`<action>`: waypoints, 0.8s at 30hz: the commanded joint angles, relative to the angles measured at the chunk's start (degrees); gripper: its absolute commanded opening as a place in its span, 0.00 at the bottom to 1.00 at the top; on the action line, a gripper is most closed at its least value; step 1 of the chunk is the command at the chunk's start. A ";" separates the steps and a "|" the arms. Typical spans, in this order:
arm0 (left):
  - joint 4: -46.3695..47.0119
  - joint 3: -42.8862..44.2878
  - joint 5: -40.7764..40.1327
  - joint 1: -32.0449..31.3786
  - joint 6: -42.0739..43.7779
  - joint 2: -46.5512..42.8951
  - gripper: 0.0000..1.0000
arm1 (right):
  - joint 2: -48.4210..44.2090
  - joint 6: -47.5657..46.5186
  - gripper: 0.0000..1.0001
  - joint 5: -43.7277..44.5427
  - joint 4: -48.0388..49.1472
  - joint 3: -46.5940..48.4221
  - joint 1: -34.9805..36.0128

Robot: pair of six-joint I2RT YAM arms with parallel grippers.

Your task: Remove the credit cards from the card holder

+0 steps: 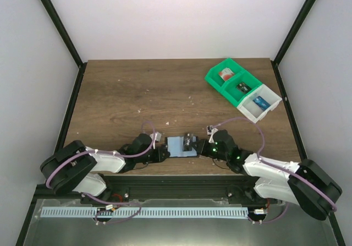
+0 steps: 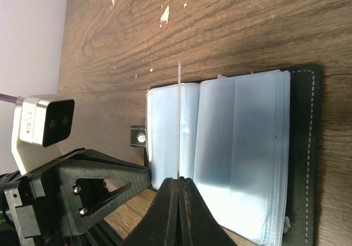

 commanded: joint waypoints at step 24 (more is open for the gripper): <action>-15.36 7.24 22.62 1.78 7.29 -40.33 0.77 | -26.99 -15.56 0.01 -34.55 -11.98 4.89 -0.53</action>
